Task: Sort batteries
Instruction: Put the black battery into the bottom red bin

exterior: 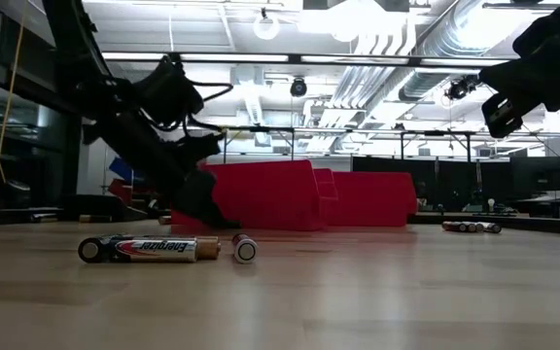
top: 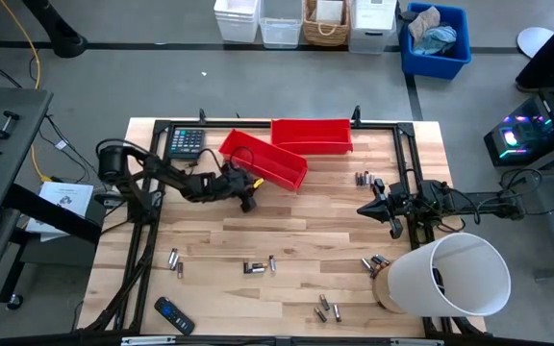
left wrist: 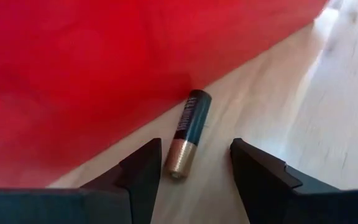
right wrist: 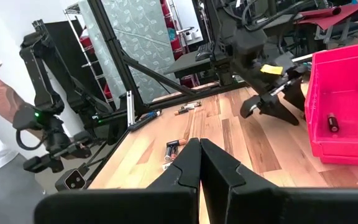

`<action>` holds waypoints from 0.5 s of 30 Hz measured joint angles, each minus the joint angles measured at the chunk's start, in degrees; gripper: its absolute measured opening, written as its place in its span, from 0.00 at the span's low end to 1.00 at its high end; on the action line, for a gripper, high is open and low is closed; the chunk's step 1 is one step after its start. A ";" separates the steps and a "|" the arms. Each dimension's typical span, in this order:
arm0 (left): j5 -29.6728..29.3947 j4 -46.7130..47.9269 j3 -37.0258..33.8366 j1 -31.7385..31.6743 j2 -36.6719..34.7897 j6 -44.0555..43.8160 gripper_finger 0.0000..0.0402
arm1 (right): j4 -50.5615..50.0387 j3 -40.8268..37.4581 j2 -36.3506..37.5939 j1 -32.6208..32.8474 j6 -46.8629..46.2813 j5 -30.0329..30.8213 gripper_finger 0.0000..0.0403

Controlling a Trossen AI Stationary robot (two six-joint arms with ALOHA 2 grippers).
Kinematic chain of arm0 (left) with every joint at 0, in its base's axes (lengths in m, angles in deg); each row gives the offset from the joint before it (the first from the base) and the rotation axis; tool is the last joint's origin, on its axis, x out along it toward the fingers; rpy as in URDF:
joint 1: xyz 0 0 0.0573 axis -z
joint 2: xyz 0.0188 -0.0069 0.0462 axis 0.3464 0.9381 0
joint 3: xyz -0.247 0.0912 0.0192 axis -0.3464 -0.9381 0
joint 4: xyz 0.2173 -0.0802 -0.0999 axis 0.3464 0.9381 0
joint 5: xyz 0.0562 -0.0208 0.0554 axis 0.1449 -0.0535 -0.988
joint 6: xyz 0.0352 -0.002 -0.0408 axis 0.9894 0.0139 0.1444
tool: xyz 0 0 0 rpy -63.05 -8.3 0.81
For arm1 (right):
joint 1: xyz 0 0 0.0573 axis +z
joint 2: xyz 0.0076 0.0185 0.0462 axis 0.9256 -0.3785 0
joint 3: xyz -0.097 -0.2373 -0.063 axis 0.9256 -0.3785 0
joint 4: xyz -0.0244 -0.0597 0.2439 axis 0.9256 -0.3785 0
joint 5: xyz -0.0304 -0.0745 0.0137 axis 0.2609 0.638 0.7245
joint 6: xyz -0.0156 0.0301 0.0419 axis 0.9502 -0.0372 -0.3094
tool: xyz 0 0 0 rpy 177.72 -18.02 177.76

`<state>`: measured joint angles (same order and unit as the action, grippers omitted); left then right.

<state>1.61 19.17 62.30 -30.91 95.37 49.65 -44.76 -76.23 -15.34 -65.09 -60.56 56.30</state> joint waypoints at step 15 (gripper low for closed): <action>16.88 2.95 -0.11 1.18 -3.17 -12.37 0.08 | 0.01 0.00 0.00 0.01 0.00 0.00 0.00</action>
<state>18.49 22.12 62.19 -29.73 92.20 37.28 -44.75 -76.23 -15.34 -65.09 -60.56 56.30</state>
